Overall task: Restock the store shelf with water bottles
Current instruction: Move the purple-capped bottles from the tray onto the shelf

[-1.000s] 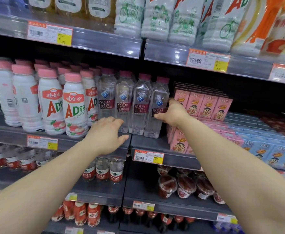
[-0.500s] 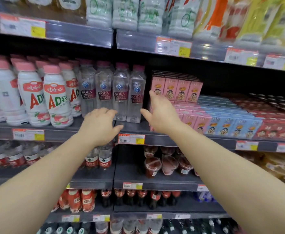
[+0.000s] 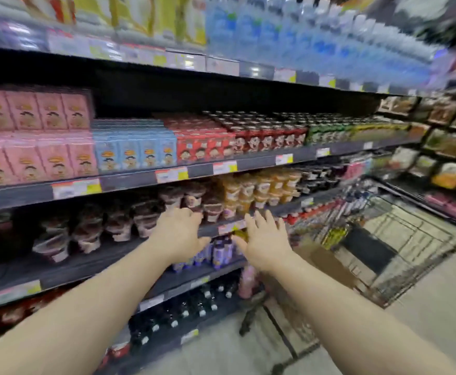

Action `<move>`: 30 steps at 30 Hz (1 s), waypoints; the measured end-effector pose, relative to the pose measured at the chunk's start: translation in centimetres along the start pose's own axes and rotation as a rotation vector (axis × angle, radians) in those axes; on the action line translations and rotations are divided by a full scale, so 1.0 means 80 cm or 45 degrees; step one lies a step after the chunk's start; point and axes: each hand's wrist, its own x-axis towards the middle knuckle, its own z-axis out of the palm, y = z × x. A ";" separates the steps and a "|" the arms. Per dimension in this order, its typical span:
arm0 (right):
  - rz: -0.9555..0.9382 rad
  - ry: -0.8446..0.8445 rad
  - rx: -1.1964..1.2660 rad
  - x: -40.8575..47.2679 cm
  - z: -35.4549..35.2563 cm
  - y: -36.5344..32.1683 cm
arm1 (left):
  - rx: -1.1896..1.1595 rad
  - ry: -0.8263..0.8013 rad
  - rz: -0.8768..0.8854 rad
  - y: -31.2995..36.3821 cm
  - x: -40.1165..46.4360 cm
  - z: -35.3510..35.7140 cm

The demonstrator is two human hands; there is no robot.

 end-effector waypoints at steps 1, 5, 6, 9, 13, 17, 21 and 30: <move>0.058 -0.007 0.025 -0.011 0.003 0.034 | 0.005 -0.013 0.060 0.033 0.016 0.006; 0.287 -0.002 0.042 -0.042 0.028 0.148 | 0.002 -0.114 0.239 0.142 0.076 0.037; 0.344 -0.018 0.055 -0.044 0.037 0.172 | -0.005 -0.130 0.278 0.164 0.091 0.044; 0.472 -0.091 0.060 -0.032 0.063 0.230 | -0.037 -0.167 0.351 0.215 0.136 0.066; 0.506 -0.142 0.051 0.020 0.094 0.284 | -0.064 -0.221 0.392 0.242 0.215 0.111; 0.563 -0.254 0.082 0.087 0.123 0.329 | -0.099 -0.286 0.337 0.250 0.297 0.148; 0.582 -0.327 0.090 0.147 0.156 0.369 | -0.122 -0.327 0.297 0.250 0.356 0.180; 0.491 -0.641 0.178 0.252 0.281 0.442 | -0.202 -0.554 0.008 0.234 0.418 0.293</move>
